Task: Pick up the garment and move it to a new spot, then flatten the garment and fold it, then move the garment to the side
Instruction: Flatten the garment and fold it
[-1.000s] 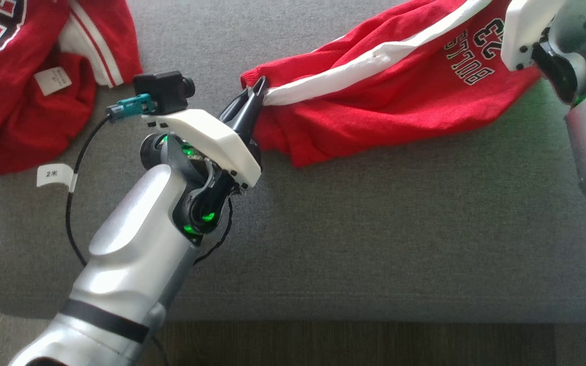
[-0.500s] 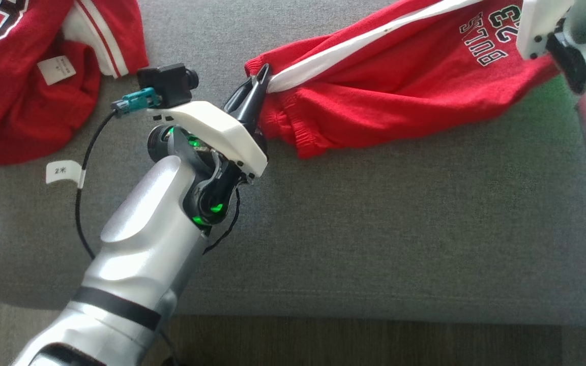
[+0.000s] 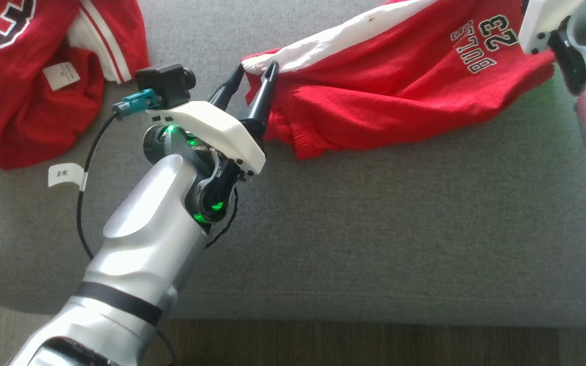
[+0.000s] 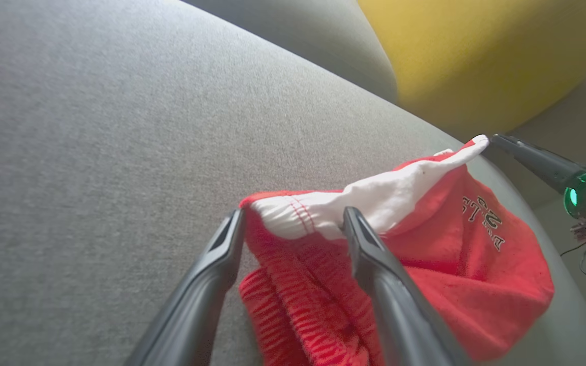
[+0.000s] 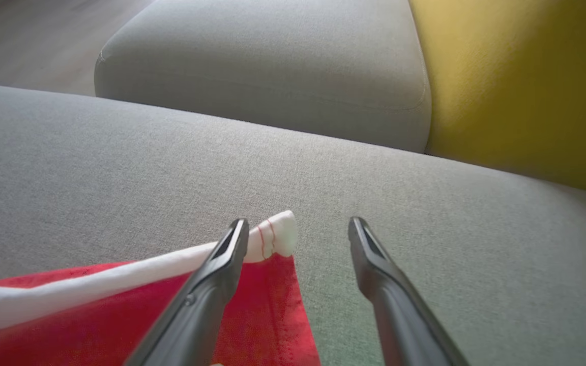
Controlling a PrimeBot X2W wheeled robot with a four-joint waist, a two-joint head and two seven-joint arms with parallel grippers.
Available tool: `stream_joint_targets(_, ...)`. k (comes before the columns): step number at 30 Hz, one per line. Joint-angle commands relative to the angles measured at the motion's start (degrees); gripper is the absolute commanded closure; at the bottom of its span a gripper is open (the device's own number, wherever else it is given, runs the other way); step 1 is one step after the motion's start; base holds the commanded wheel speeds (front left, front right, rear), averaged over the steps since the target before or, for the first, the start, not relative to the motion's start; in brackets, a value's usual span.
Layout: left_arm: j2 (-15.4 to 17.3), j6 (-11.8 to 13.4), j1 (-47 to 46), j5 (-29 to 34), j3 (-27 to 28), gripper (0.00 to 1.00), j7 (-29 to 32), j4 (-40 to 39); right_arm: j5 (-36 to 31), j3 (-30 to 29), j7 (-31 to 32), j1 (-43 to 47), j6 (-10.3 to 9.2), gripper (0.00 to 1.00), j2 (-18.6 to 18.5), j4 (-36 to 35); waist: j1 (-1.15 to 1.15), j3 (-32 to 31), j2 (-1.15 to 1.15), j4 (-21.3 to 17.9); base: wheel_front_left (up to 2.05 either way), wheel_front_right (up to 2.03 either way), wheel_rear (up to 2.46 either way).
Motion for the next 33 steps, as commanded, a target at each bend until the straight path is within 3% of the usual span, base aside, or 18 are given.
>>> stream_joint_targets(1, 1.58, 0.54, -0.69, 0.62, 2.03, 0.00, -1.33, -1.10, -0.35, -0.09, -2.11, -1.60, -0.02, 0.00, 0.79, -1.10, -0.01, -1.37, 0.00, -0.42, 0.00, 0.00, 0.00)
stream_joint_targets(9, 4.01, 2.48, 2.56, 0.73, 2.81, 0.00, -2.76, -0.60, -0.22, 0.39, -7.37, 2.25, -0.02, 0.00, 1.65, -1.38, -0.01, -6.98, 0.00, -2.62, 0.00, 0.00, 0.00)
stream_joint_targets(16, 7.49, 5.74, 5.40, 4.08, 3.32, 0.00, -5.96, -2.97, 1.19, 0.94, -10.28, 6.95, -0.02, 0.00, 2.85, -5.51, -0.01, -11.70, 0.00, -4.60, 0.00, 0.00, 0.00)
stream_joint_targets(21, 9.62, 9.68, 10.03, 9.21, 5.83, 0.00, -7.52, -10.20, 1.59, 0.43, -13.88, 14.43, -0.02, 0.00, 3.37, -12.58, -0.01, -15.41, 0.00, -5.68, 0.00, 0.00, 0.00)
stream_joint_targets(26, 9.87, 13.05, 18.30, 17.76, 12.11, 0.00, -7.59, -22.30, 2.85, -1.02, -15.91, 25.24, -0.02, 0.00, 3.70, -22.00, -0.01, -17.96, 0.00, -6.17, 0.00, 0.00, 0.00)
stream_joint_targets(33, 7.28, 12.14, 31.39, 26.84, 19.11, 0.00, -7.60, -31.76, 1.48, -6.78, -17.34, 40.94, -0.02, 0.00, 6.37, -35.11, -0.01, -21.45, 0.00, -6.74, 0.00, 0.00, 0.00)
